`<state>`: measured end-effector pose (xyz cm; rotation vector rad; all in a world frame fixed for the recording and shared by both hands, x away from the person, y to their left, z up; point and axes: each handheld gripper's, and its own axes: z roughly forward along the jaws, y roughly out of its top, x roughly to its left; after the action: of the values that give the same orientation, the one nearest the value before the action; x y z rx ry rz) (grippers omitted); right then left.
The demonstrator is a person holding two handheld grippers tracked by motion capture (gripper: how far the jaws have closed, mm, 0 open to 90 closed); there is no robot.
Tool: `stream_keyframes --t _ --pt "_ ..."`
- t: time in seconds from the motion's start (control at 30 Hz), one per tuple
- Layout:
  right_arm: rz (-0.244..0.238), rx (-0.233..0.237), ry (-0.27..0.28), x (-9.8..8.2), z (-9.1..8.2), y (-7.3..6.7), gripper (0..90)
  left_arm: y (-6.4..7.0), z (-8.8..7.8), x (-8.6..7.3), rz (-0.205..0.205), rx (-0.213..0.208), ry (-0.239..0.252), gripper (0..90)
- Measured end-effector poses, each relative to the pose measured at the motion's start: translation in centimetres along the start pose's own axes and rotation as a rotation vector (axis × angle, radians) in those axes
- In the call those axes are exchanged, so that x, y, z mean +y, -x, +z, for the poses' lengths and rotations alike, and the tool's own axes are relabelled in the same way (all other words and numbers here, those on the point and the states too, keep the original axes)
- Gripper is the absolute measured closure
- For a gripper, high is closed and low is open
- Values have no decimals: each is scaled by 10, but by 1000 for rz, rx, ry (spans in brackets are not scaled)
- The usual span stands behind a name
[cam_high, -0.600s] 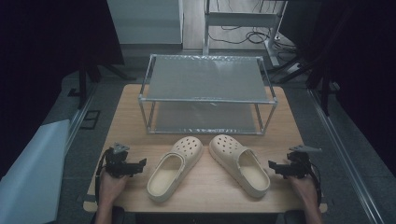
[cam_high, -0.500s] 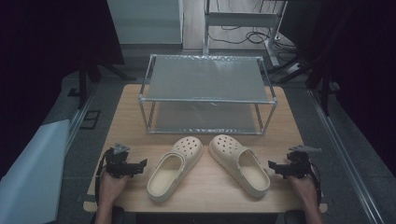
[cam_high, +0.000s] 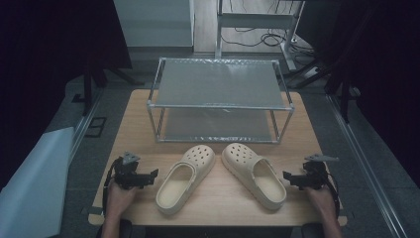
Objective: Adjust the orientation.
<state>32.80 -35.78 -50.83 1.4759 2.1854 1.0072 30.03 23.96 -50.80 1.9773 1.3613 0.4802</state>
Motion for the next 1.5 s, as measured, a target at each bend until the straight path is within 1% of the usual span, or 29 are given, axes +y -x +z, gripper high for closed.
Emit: stream_keyframes --t 0.1,0.3,0.4,0.67,0.73,0.87,0.9,1.03,1.3,1.5 --pt "-3 -3 -1 0 1 0 20 1 0 0 17 10 -16 0" --pt "-8 -6 -7 0 1 -1 20 6 2 1 45 10 -32 0" --pt "-9 -5 -8 0 2 -1 21 9 4 1 67 7 -46 0" --pt "-17 -4 -17 0 3 -3 24 18 8 1 109 -11 -78 0" --pt "-17 -4 -17 0 3 -3 25 20 9 1 116 -16 -81 0" --pt "-22 -2 -21 0 3 -4 28 21 8 1 108 -30 -77 0" --pt "-22 -1 -22 0 3 -4 28 22 8 1 113 -37 -79 0" --pt "-23 1 -24 0 4 -4 30 25 6 1 121 -32 -79 0" --pt "-21 4 -23 0 4 -4 32 33 4 -1 149 -43 -92 0" --pt "-20 5 -24 0 4 -4 32 39 3 -1 158 -56 -100 0"
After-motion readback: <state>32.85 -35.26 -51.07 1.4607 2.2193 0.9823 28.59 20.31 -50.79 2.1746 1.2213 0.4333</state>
